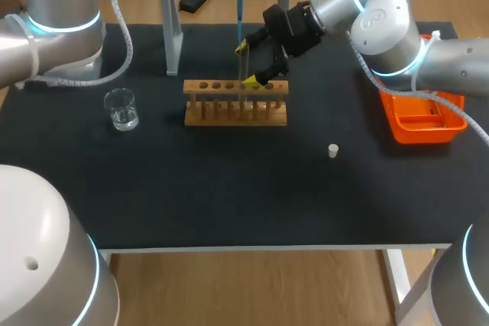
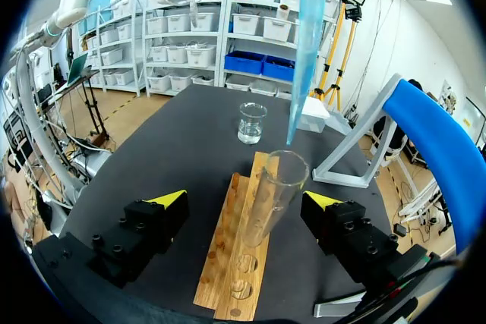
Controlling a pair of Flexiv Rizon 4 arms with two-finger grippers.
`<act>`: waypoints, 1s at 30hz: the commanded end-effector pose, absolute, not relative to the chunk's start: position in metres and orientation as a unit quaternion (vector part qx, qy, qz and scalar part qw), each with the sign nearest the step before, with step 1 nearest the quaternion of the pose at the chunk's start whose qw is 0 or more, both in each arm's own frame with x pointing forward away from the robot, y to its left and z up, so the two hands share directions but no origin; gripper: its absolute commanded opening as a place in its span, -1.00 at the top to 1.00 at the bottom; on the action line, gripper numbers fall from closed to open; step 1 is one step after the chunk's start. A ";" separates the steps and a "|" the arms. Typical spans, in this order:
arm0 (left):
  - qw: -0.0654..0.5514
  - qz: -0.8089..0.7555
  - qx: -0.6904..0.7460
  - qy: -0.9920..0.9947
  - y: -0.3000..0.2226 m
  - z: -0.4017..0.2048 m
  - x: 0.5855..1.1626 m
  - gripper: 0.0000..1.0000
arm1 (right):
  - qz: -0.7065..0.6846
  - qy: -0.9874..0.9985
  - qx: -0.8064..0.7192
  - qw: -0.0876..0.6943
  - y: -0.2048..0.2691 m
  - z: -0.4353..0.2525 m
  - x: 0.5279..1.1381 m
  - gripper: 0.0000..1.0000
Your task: Invert the test tube, pick up the pipette, mount the tip to pipette, aspirate from beaker and dispense into the tube, eject the tip, return the pipette, and cap with the stopper.
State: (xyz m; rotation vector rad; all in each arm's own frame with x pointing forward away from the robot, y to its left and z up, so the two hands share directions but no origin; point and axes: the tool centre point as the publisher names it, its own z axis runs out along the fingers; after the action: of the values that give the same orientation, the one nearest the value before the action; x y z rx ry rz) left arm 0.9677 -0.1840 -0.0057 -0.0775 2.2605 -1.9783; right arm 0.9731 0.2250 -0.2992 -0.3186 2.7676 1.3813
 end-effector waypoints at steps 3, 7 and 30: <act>0.070 -0.657 -0.022 0.751 -0.186 0.000 0.966 1.00 | 0.444 0.890 -0.103 0.015 0.224 -0.299 0.974 -1.00; 0.066 -0.663 -0.018 0.745 -0.190 -0.002 0.967 1.00 | 0.444 0.890 -0.103 0.015 0.224 -0.299 0.974 -1.00; 0.052 -0.649 -0.033 0.758 -0.188 -0.020 0.970 1.00 | 0.444 0.890 -0.103 0.015 0.224 -0.299 0.974 -1.00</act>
State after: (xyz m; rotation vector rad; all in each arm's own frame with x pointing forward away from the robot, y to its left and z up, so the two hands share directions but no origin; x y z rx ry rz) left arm 0.9701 -0.1897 -0.0237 -0.0991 2.2903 -1.9892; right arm 0.9731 0.2250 -0.2992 -0.3186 2.7675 1.3813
